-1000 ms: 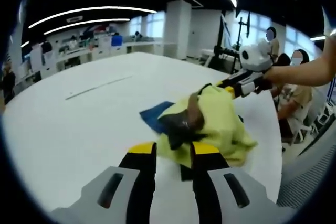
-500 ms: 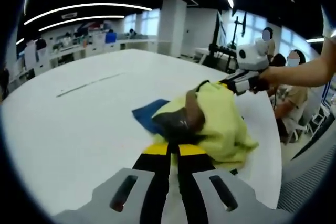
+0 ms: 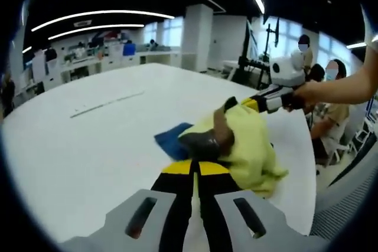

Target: Fold the garment on the visible template until the final outline fits inside the template.

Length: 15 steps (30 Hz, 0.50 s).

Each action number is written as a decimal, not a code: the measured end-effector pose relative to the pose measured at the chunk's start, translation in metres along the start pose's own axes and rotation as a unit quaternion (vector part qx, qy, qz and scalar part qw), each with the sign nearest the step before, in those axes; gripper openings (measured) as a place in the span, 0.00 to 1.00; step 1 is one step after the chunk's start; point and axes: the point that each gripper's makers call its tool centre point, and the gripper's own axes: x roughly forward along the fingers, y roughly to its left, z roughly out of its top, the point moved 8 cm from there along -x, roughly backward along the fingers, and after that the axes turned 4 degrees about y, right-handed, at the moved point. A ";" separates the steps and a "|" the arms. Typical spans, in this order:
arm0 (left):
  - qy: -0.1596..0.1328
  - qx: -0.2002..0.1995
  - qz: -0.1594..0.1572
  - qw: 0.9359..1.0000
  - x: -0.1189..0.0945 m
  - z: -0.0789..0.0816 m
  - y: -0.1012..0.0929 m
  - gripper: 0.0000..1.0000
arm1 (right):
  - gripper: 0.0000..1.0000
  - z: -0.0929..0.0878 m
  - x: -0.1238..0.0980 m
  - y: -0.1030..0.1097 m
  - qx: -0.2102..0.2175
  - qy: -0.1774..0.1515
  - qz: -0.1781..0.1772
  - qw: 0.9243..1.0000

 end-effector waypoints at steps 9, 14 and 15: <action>-0.043 -0.047 0.012 0.998 -0.016 0.017 -0.001 0.00 | 0.00 0.019 -0.011 -0.001 -0.017 -0.018 -0.007 1.000; -0.062 -0.059 0.018 0.996 -0.026 0.025 -0.001 0.00 | 0.00 0.035 -0.017 0.002 -0.021 -0.038 -0.005 0.999; -0.065 -0.063 0.019 0.996 -0.028 0.026 -0.001 0.00 | 0.00 0.037 -0.018 0.003 -0.023 -0.041 -0.006 0.999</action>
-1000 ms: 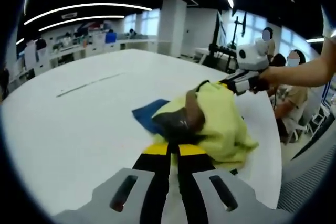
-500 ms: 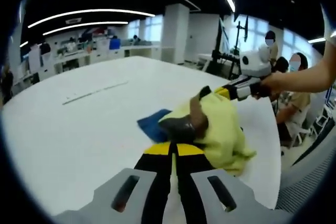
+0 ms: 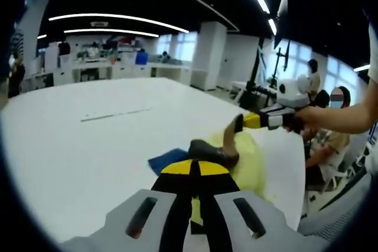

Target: Fold the garment on the visible template until the final outline fits inside the template.

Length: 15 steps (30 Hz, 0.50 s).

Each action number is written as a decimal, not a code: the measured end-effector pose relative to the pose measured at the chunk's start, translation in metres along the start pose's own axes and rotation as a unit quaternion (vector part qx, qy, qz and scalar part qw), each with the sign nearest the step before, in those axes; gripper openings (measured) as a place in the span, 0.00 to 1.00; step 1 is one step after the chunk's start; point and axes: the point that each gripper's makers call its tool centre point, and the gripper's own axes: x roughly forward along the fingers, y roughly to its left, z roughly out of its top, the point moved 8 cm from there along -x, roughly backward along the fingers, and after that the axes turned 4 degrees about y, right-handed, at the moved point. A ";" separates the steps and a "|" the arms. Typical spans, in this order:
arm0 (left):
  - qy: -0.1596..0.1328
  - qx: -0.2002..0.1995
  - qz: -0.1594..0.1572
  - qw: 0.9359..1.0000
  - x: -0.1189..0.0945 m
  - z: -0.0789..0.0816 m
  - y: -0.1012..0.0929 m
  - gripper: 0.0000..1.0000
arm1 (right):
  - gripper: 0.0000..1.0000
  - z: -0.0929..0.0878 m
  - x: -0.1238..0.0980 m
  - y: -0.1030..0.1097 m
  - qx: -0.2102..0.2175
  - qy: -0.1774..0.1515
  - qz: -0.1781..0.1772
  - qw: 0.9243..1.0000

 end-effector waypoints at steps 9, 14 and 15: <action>-0.035 -0.030 0.010 0.999 -0.019 0.015 0.004 0.00 | 0.00 0.022 -0.004 0.008 -0.004 -0.017 0.002 1.000; -0.050 -0.030 0.019 0.998 -0.027 0.024 0.005 0.00 | 0.00 0.035 -0.007 0.010 -0.007 -0.027 -0.001 1.000; -0.057 -0.033 0.024 0.997 -0.029 0.028 0.007 0.00 | 0.00 0.038 -0.007 0.010 -0.002 -0.034 0.000 0.999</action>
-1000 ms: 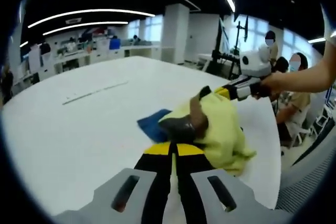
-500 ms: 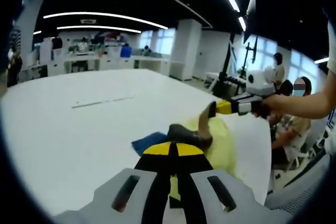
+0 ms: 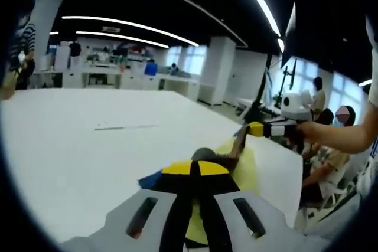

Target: Fold the garment on the visible template until the final outline fits inside the template.

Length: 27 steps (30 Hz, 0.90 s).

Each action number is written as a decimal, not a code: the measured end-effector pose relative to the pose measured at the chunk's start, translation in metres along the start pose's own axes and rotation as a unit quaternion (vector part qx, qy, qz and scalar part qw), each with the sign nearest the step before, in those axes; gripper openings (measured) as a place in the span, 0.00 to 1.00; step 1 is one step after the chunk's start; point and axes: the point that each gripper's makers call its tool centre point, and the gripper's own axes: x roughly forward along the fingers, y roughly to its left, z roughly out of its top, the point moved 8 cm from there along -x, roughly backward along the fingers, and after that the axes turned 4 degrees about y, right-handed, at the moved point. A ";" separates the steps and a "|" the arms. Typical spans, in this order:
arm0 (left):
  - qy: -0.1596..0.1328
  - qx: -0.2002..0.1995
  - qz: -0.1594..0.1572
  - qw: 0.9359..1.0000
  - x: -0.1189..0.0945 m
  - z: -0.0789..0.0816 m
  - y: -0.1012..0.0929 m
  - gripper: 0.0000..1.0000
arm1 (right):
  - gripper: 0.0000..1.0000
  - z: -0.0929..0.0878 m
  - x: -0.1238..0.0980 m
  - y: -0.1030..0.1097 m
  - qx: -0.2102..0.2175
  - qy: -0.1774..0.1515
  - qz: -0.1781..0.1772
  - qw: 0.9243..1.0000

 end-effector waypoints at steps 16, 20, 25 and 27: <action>-0.072 -0.016 0.056 0.996 0.011 0.048 0.022 0.00 | 0.00 0.050 0.014 -0.002 -0.013 -0.043 -0.019 0.999; -0.095 -0.008 0.084 0.992 0.020 0.062 0.028 0.00 | 0.00 0.059 0.024 -0.005 -0.013 -0.051 -0.026 0.998; -0.111 -0.012 0.106 0.988 0.034 0.075 0.037 0.00 | 0.00 0.071 0.037 -0.012 -0.017 -0.063 -0.036 0.997; -0.112 -0.009 0.119 0.986 0.041 0.078 0.042 0.00 | 0.00 0.075 0.043 -0.017 -0.015 -0.067 -0.042 0.997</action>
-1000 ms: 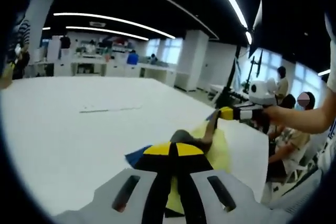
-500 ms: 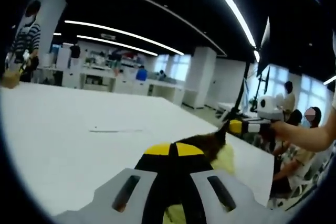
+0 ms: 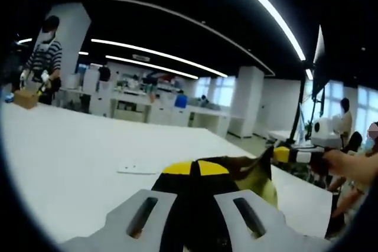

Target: Fold the garment on the visible template until the final outline fits inside the template.

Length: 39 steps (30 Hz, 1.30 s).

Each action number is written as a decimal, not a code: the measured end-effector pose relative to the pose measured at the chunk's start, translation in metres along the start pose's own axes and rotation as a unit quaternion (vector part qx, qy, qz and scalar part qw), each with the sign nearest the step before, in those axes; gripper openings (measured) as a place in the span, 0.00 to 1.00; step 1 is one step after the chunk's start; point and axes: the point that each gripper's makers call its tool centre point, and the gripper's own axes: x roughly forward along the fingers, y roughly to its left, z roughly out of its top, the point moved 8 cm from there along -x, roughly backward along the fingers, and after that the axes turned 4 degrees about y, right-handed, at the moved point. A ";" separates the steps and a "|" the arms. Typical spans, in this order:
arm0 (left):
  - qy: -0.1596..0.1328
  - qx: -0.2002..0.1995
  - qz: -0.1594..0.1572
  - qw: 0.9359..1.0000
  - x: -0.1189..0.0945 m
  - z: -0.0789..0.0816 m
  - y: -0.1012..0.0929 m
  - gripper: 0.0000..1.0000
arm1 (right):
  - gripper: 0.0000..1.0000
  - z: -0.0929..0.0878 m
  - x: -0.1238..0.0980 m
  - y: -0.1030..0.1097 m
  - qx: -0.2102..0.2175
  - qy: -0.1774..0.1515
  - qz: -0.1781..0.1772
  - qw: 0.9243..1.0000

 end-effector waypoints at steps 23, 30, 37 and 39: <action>0.095 0.048 0.083 0.991 0.104 -0.066 0.059 0.00 | 0.00 -0.060 0.108 -0.063 0.033 0.062 -0.069 0.995; 0.137 0.073 0.091 0.984 0.121 -0.094 0.069 0.00 | 0.00 -0.088 0.129 -0.076 0.053 0.092 -0.082 0.991; 0.165 0.095 0.102 0.976 0.129 -0.114 0.076 0.00 | 0.00 -0.105 0.142 -0.078 0.057 0.118 -0.086 0.988; 0.170 0.097 0.103 0.975 0.130 -0.118 0.078 0.00 | 0.00 -0.109 0.144 -0.079 0.057 0.125 -0.087 0.987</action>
